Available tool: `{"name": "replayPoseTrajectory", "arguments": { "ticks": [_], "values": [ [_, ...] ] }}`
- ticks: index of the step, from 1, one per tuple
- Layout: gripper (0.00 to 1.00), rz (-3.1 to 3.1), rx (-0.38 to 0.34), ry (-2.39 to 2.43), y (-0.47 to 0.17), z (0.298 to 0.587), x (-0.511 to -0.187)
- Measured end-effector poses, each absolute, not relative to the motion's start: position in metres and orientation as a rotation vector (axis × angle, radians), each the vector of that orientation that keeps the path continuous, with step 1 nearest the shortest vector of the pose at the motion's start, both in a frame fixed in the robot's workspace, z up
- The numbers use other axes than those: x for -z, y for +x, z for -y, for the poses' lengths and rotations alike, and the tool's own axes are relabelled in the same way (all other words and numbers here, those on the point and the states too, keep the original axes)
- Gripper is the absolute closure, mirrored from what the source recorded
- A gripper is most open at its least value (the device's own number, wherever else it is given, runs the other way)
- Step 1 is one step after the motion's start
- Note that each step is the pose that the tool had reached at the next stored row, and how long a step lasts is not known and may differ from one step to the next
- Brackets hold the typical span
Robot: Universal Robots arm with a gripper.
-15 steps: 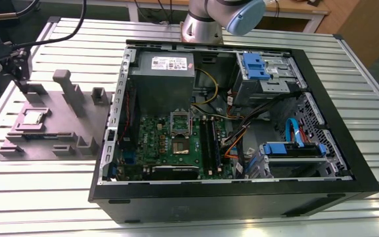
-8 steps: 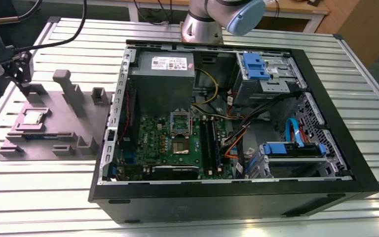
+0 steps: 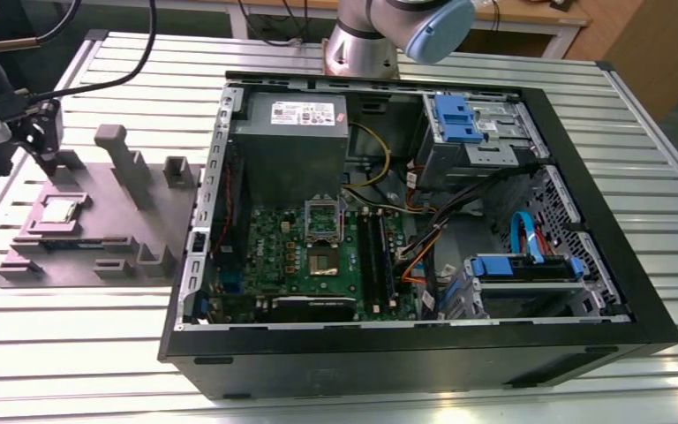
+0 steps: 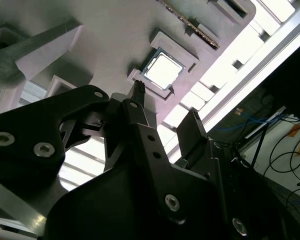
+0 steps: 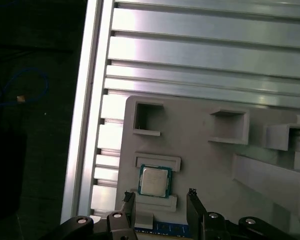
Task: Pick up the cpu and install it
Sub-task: 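Pick up the cpu and move it towards the insertion slot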
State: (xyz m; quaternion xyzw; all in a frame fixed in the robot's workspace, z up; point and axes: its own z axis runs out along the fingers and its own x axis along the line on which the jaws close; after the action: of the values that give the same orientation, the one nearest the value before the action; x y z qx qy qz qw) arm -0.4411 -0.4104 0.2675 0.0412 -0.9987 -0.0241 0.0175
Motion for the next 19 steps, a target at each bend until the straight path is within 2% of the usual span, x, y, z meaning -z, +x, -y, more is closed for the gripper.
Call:
{"name": "replayPoseTrajectory", "arguments": {
  "ticks": [19],
  "values": [
    [0.47,3.11,0.07,0.067,-0.444,0.411,-0.234]
  ]
}}
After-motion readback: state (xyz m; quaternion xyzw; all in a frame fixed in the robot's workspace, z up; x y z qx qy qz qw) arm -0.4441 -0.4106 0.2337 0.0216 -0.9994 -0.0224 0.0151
